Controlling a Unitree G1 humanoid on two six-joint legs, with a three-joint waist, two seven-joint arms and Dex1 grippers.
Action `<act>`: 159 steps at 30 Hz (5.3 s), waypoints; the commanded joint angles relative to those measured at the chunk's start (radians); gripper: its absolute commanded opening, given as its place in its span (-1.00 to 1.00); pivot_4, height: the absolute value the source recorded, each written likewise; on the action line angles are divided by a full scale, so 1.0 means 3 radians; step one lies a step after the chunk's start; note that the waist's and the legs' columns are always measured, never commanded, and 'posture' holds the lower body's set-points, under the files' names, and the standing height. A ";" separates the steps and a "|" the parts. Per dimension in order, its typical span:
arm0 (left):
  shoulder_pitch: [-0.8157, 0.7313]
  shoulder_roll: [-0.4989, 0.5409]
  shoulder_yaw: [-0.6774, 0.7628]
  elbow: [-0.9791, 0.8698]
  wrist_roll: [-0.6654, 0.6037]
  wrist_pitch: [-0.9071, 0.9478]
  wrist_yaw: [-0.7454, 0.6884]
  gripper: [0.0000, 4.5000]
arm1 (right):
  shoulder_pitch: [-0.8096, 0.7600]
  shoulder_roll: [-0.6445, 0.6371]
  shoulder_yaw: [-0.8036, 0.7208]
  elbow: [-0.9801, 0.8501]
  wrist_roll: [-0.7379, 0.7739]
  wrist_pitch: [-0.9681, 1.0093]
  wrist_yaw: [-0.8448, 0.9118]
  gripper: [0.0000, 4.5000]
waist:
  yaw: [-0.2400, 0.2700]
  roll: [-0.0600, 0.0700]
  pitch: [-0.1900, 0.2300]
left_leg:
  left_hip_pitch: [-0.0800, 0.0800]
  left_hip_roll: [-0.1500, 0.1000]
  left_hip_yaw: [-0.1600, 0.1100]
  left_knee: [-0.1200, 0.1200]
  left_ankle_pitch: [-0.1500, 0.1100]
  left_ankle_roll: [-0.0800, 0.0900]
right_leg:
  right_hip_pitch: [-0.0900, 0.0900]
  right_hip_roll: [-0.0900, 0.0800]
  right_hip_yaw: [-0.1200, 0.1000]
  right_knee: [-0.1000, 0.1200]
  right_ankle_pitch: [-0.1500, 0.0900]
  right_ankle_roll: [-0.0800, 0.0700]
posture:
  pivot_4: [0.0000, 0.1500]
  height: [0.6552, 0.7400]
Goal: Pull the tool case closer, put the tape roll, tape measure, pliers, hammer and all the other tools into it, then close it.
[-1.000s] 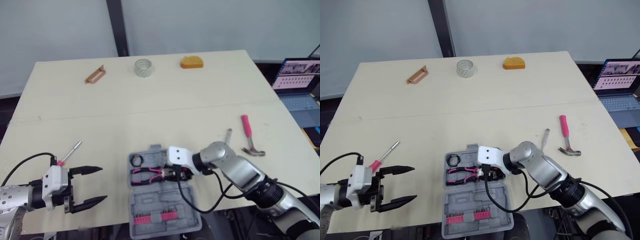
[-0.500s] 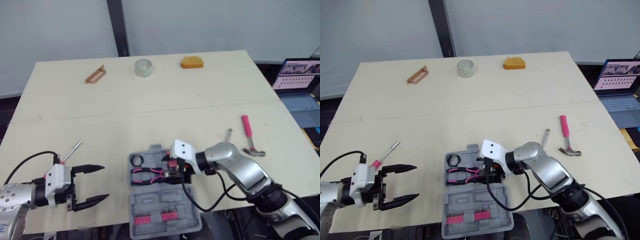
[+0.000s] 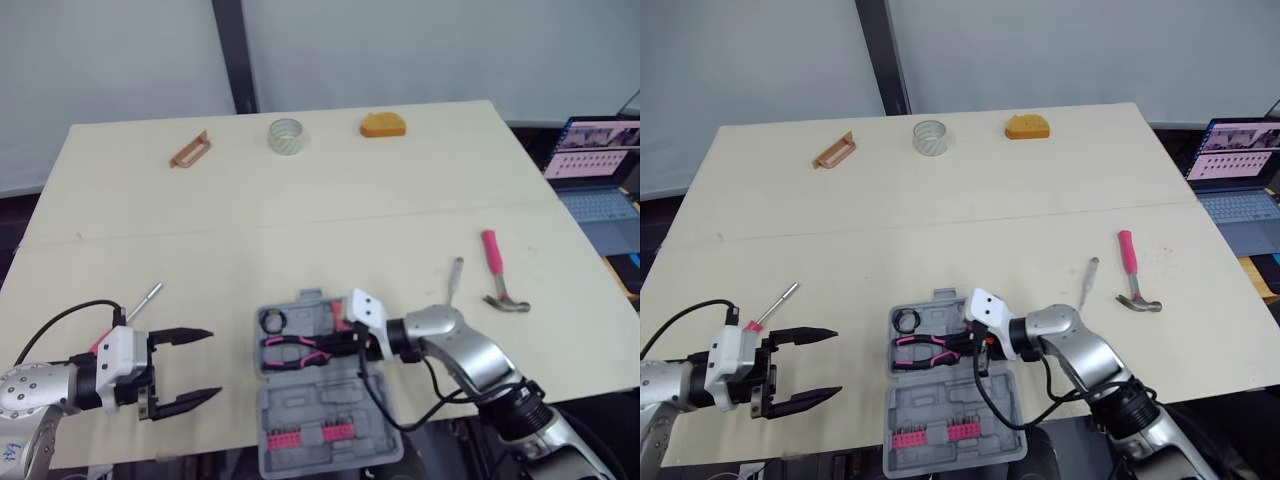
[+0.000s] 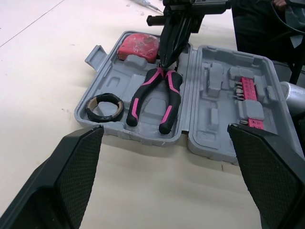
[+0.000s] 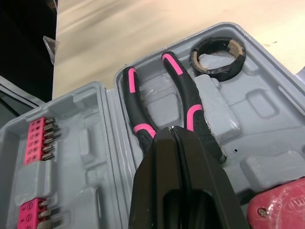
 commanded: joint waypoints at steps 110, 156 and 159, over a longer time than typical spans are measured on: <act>0.0172 -0.0031 -0.0093 -0.0161 0.0027 -0.0077 0.0168 1.00 | 0.0206 -0.0056 0.0620 0.0643 -0.0789 -0.0440 0.0061 -0.98 | 0.0001 0.0024 -0.0077 | 0.0057 0.0009 0.0010 -0.0017 -0.0015 -0.0006 | 0.0050 0.0007 -0.0001 -0.0020 -0.0006 -0.0011 | 1.00 1.00; 0.0776 -0.0363 0.0146 -0.0095 0.0107 -0.0544 0.0284 1.00 | 0.1992 -0.1396 -0.1672 -0.1001 0.0611 -0.0506 0.0407 0.99 | 0.0024 0.0003 -0.0001 | 0.0042 0.0009 0.0013 -0.0011 -0.0018 -0.0002 | 0.0042 0.0006 -0.0001 -0.0029 -0.0003 -0.0010 | 1.00 1.00; 0.0779 -0.0370 0.0125 -0.0148 0.0156 -0.0425 0.0452 1.00 | 0.2038 -0.1391 -0.1655 -0.0857 0.0550 -0.0632 0.0419 0.99 | 0.0035 0.0002 0.0000 | 0.0043 0.0009 0.0012 -0.0011 -0.0019 -0.0001 | 0.0043 0.0006 -0.0001 -0.0029 -0.0003 -0.0010 | 1.00 1.00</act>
